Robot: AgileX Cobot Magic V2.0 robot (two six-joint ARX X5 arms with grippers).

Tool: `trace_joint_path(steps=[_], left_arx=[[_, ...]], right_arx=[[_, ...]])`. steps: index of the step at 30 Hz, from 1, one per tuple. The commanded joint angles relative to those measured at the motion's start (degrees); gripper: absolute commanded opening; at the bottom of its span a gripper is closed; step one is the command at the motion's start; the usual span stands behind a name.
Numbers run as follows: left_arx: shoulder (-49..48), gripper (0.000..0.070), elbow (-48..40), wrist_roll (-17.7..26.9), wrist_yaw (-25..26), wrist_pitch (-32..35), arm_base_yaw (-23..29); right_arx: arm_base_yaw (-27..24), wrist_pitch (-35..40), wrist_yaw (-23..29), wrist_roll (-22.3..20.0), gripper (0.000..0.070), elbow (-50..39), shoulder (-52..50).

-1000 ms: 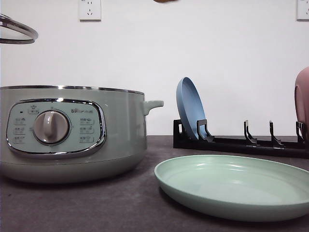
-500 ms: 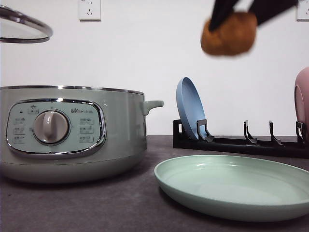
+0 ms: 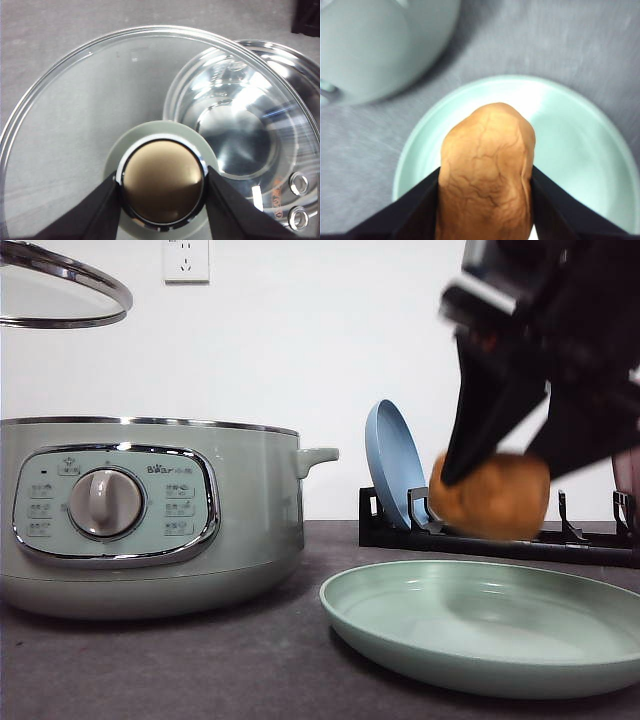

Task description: Transfer potato from steamer to green plate

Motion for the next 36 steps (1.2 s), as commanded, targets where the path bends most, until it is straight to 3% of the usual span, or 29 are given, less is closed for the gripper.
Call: trace_joint_path(steps=[1, 13, 19, 25, 30, 36], left_arx=[[-0.3, 0.0001, 1.6, -0.5, 0.4, 2.4, -0.2], [-0.3, 0.0001, 1.6, -0.5, 0.7, 2.3, -1.8], [-0.3, 0.0001, 1.6, -0.6, 2.6, 2.4, -2.7], [-0.2, 0.0001, 1.6, -0.7, 3.2, 2.5, -4.5], [0.5, 0.0001, 1.6, -0.8, 3.2, 3.3, -6.4], [2.9, 0.0001, 1.6, -1.1, 3.2, 5.0, -8.9]], right_arx=[[0.7, 1.5, 0.1, 2.4, 0.0177, -0.1, 2.0], [0.7, 2.9, 0.5, 2.8, 0.0218, -0.6, 9.8], [0.7, 2.7, 0.5, 2.8, 0.0436, -0.5, 9.8], [0.7, 2.7, 1.9, 2.4, 0.0472, 0.5, 7.5], [0.6, 1.2, 4.2, 1.5, 0.0569, 3.4, 3.1], [0.6, -4.3, 6.1, -1.7, 0.0569, 8.9, -2.5]])
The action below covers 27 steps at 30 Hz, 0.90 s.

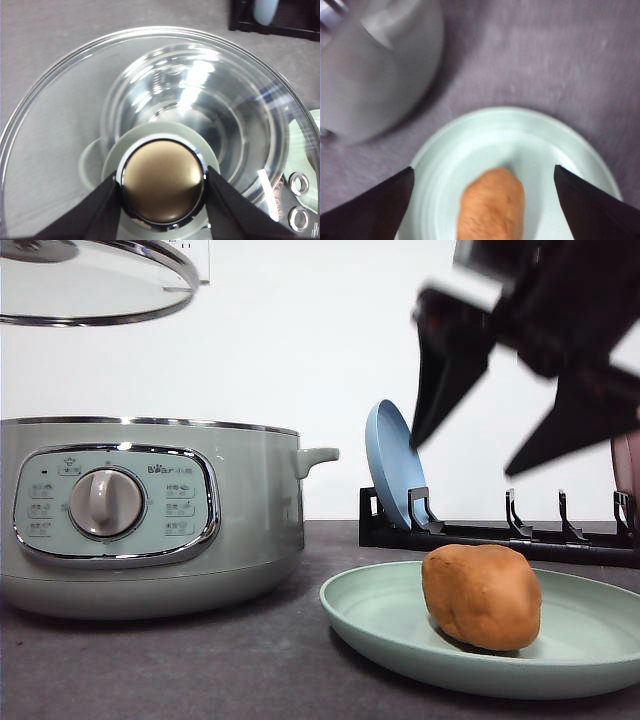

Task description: Transfer potato from steamer to green plate

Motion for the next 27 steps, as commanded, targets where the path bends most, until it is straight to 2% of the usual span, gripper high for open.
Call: trace_joint_path(steps=[1, 10, 27], left_arx=[[1.0, 0.0001, 1.6, -0.4, 0.3, 2.5, -0.8], [6.1, 0.0001, 1.6, -0.4, 0.3, 6.0, -4.4], [11.5, 0.0001, 1.6, -0.3, 0.2, 10.4, -8.0]], right_arx=[[0.5, -1.3, 0.6, -2.2, 0.0569, 2.1, -0.8], [0.5, -5.6, 0.7, -4.1, 0.0569, 7.0, -8.3], [0.5, -10.0, 0.7, -4.5, 0.0569, 7.2, -16.9]])
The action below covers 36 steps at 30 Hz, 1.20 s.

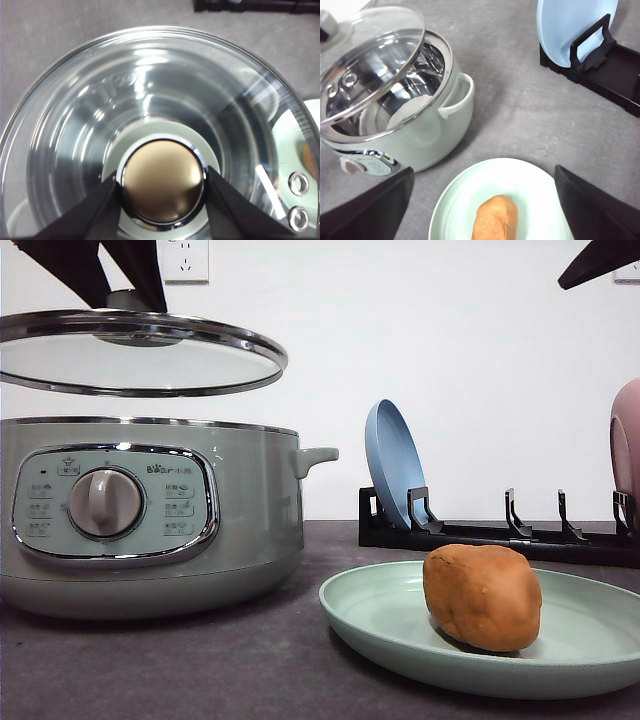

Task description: Transfer potato from steamer to green plate

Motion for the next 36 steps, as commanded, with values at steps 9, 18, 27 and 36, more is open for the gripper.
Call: trace_joint_path(steps=[9, 18, 27, 36], left_arx=[[3.0, 0.0001, 1.6, 0.0, -1.1, 2.0, -0.6], [5.7, 0.0001, 1.6, 0.3, -1.6, 2.1, -0.8], [6.6, 0.0001, 1.6, 0.4, -1.9, 2.2, -0.8], [8.7, 0.0001, 1.6, 0.4, -1.9, 2.2, -0.8]], right_arx=[[0.5, -0.6, 0.2, -0.8, 0.0569, 1.0, -0.2], [0.5, -1.5, 0.2, -1.2, 0.0569, 1.0, -0.2], [0.5, -1.6, 0.2, -1.2, 0.0569, 1.0, -0.1], [0.5, -1.8, 0.3, -1.2, 0.0569, 1.0, -0.1]])
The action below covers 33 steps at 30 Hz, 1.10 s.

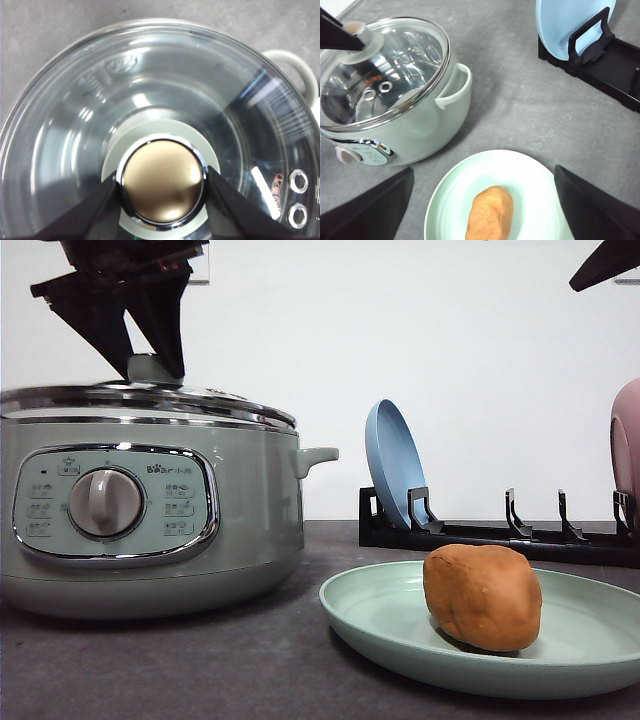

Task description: Transfer potato from steamer to green plate

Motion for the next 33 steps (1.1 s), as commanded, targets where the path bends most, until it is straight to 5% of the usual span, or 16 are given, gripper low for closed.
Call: trace_joint_path(steps=[1, 33], left_arx=[[0.7, 0.0001, 1.6, 0.3, 0.1, 1.5, -0.2], [0.9, 0.0001, 1.5, 2.8, -2.1, 2.8, -0.9]], right_arx=[[0.5, 0.3, 0.2, -0.4, 0.0569, 1.0, 0.2], [0.5, 0.3, 0.3, -0.8, 0.0569, 1.0, 0.2]])
